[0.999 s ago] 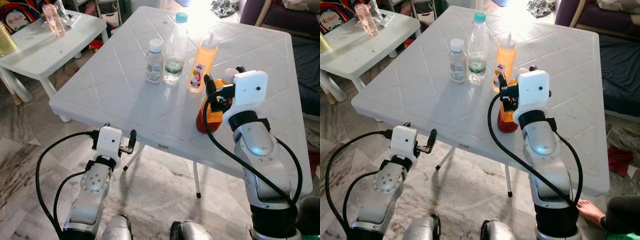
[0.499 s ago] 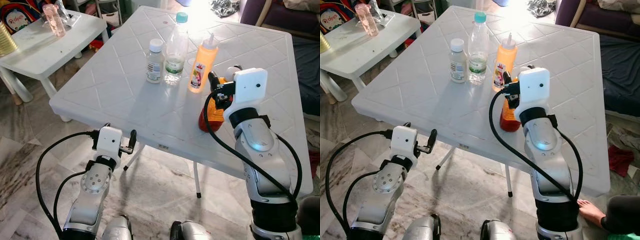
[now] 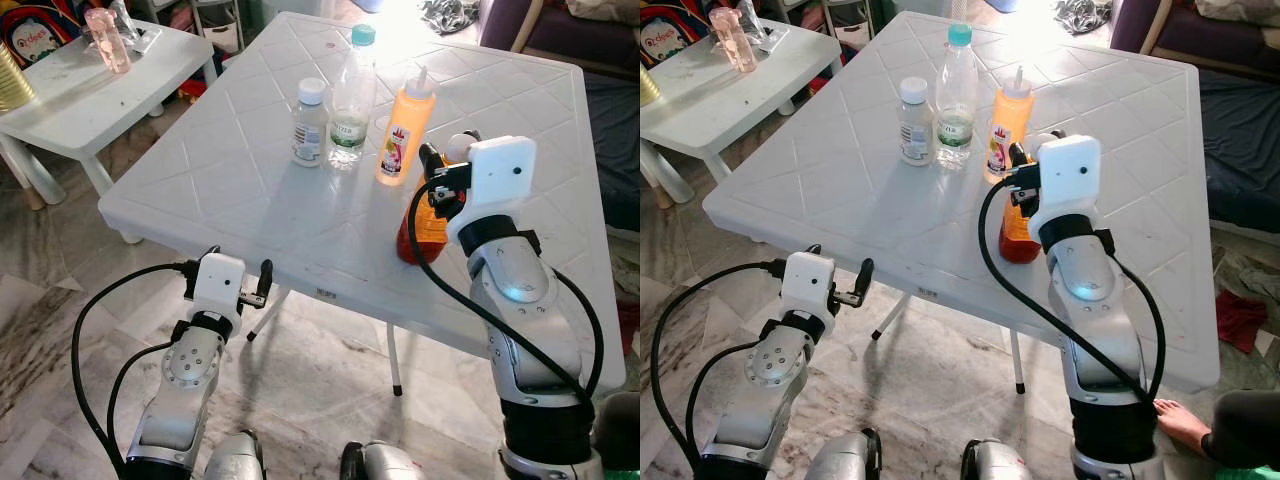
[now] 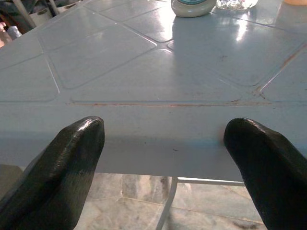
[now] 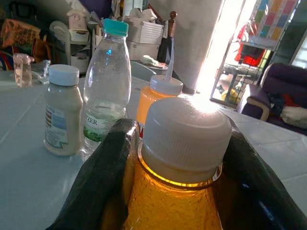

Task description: Restocking fridge

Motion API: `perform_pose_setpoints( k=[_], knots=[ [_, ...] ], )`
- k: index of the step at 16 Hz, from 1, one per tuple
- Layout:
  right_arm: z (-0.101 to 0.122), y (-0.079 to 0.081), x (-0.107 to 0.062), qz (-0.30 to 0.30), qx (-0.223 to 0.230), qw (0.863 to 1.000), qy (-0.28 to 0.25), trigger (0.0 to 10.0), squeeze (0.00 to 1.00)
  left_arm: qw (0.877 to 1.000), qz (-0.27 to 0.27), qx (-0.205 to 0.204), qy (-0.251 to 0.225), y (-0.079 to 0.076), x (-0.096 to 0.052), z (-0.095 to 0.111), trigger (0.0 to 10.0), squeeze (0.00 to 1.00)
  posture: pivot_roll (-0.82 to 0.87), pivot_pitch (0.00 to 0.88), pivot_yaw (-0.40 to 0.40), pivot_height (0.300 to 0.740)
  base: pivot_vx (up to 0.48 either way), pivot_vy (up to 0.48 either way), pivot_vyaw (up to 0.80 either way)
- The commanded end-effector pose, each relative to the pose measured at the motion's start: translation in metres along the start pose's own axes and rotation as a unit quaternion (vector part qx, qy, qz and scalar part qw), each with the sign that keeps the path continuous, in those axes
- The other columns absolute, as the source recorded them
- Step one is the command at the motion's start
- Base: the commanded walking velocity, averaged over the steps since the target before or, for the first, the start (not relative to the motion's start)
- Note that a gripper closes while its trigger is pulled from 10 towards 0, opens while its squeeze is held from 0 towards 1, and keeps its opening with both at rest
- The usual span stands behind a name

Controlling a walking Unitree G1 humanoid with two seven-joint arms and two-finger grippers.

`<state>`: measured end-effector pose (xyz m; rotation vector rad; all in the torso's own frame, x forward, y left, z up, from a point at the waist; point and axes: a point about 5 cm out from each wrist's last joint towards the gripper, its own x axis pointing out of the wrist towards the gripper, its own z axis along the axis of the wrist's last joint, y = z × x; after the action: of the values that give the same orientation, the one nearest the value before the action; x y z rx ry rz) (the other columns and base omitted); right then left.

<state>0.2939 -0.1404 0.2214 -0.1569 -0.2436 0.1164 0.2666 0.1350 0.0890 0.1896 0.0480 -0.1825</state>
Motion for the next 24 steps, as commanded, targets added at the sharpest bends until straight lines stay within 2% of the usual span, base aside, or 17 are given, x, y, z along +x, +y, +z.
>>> perform_pose_setpoints(
  k=[1,3,4,7,10,12,14,17,20,24],
  knots=[
    [-0.006,0.004,-0.001,0.013,0.021,1.000,0.017,0.0,0.00,1.000,0.005,0.000,0.027,-0.001,-0.002,-0.009,10.0,0.00,0.08,0.157,-0.012,0.740,0.000,0.000,0.00],
    [-0.009,0.017,0.000,0.041,0.041,0.998,0.029,0.0,0.00,1.000,0.021,0.005,0.023,0.003,0.000,-0.008,10.0,0.00,0.09,0.158,-0.012,0.740,0.000,0.000,0.00],
    [-0.010,0.021,0.000,0.051,0.038,0.998,0.028,10.0,0.00,0.999,0.025,0.009,0.022,0.005,0.001,-0.007,10.0,0.00,0.09,0.157,-0.012,0.740,0.000,0.000,0.00],
    [-0.010,0.034,-0.006,0.097,0.056,0.994,0.011,10.0,0.00,0.999,0.036,0.013,0.015,0.010,0.003,-0.006,10.0,0.00,0.09,0.145,-0.027,0.740,0.000,0.000,0.46],
    [-0.022,0.041,-0.014,0.109,0.091,0.990,0.009,10.0,0.00,0.999,0.047,0.020,0.011,0.013,0.008,-0.007,10.0,0.00,0.09,0.125,-0.050,0.740,0.000,0.000,0.80],
    [-0.023,0.047,-0.014,0.128,0.092,0.987,-0.006,10.0,0.00,0.995,0.095,0.020,0.008,0.023,0.010,-0.009,10.0,0.00,0.10,0.118,-0.055,0.740,0.000,0.000,0.80],
    [-0.026,0.047,-0.013,0.129,0.089,0.988,-0.013,10.0,0.00,0.991,0.136,0.004,0.013,0.033,0.008,-0.012,10.0,0.00,0.10,0.114,-0.064,0.740,0.000,0.000,0.80],
    [-0.041,0.043,-0.013,0.107,0.091,0.990,-0.004,10.0,0.00,0.990,0.139,0.002,0.022,0.031,0.005,-0.021,10.0,0.00,0.11,0.099,-0.082,0.740,0.000,0.219,0.80],
    [-0.052,0.036,-0.017,0.101,0.080,0.992,0.002,10.0,0.00,0.987,0.159,0.002,0.003,0.031,0.002,-0.014,10.0,0.00,0.15,0.089,-0.094,0.740,0.000,0.000,0.80],
    [-0.049,0.045,-0.014,0.120,0.084,0.989,-0.014,10.0,0.00,0.986,0.168,0.011,0.007,0.036,-0.007,-0.018,10.0,0.00,0.16,0.093,-0.088,0.740,0.000,0.000,0.80]
  ],
)
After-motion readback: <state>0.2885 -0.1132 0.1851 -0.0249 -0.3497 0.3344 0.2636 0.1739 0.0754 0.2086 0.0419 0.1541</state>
